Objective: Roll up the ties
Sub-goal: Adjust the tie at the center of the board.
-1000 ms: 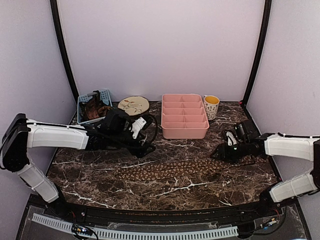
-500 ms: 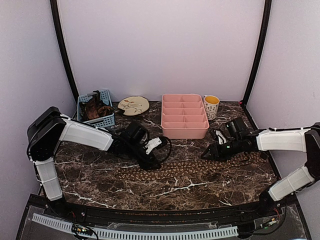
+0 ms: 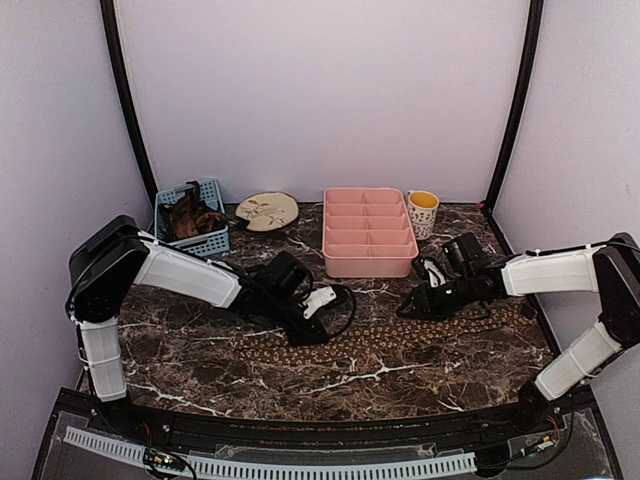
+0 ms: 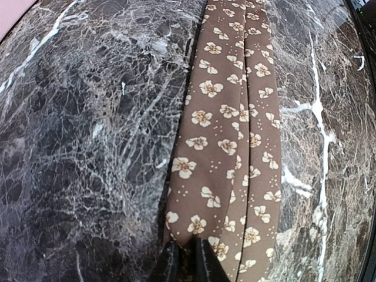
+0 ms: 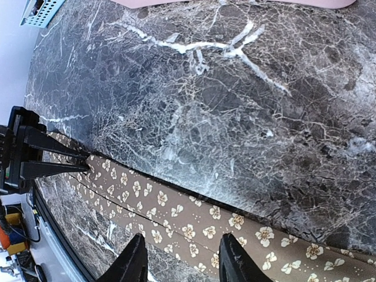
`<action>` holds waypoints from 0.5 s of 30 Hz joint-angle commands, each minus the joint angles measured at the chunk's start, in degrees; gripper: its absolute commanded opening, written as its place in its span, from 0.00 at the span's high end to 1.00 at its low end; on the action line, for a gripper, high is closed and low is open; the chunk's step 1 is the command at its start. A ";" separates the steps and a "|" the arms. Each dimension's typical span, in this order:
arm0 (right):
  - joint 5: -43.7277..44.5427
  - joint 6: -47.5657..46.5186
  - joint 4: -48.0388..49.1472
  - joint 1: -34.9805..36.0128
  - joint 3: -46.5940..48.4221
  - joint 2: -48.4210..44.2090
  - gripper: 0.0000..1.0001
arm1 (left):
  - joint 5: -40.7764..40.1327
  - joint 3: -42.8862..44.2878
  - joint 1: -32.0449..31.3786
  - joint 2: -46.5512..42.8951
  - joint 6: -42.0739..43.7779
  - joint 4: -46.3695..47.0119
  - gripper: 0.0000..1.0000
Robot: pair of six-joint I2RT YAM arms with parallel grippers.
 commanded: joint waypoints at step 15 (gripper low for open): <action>-0.17 0.49 2.39 0.30 -1.70 -1.94 0.61 | -6.13 -2.68 -2.30 -7.96 0.26 -0.26 0.55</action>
